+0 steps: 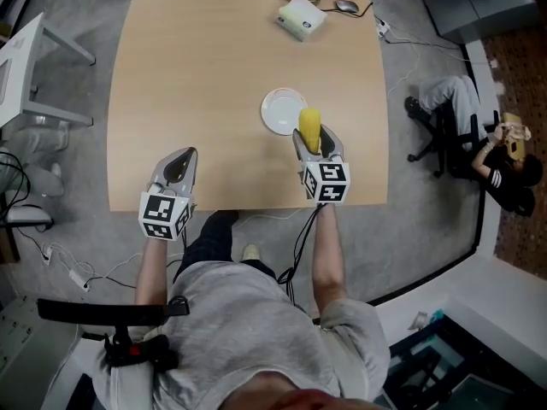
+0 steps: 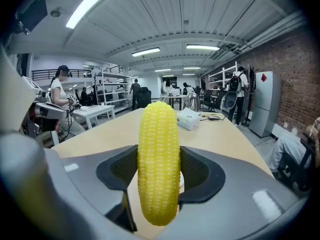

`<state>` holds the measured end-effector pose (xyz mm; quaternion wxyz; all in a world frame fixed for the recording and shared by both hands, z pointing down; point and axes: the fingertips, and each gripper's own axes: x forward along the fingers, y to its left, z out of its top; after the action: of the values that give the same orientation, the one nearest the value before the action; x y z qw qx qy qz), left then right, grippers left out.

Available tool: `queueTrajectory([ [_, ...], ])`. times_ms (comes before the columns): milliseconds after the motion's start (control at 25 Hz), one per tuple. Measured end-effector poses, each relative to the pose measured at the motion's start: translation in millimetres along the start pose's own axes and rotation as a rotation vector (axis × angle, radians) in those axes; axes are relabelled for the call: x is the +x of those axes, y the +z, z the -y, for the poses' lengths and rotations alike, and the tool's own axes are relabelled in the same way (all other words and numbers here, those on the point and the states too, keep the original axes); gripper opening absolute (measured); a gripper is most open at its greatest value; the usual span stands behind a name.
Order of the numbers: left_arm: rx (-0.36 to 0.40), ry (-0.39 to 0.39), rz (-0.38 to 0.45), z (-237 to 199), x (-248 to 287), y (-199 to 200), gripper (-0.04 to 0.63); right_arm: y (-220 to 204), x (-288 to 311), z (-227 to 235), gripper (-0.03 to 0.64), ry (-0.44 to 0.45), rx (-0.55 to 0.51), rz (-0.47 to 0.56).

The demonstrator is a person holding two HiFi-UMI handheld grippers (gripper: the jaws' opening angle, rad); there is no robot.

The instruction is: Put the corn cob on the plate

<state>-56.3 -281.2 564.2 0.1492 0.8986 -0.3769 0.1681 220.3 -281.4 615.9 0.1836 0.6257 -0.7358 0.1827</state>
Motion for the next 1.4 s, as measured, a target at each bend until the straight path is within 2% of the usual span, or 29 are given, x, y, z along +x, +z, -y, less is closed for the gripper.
queueTrajectory([
  [320,-0.027,0.044,0.000,-14.6,-4.7,-8.1,0.020,-7.4,35.5,-4.8,0.258,0.044,-0.040,-0.053],
  [1040,-0.077,0.117,0.001,-39.1,-19.2,-21.0,0.020,-38.9,92.4,-9.8,0.258,0.098,-0.186,-0.264],
  [1400,-0.102,0.165,-0.005,-52.9,-29.9,-29.9,0.020,-52.9,107.5,-6.3,0.258,0.108,-0.213,-0.356],
])
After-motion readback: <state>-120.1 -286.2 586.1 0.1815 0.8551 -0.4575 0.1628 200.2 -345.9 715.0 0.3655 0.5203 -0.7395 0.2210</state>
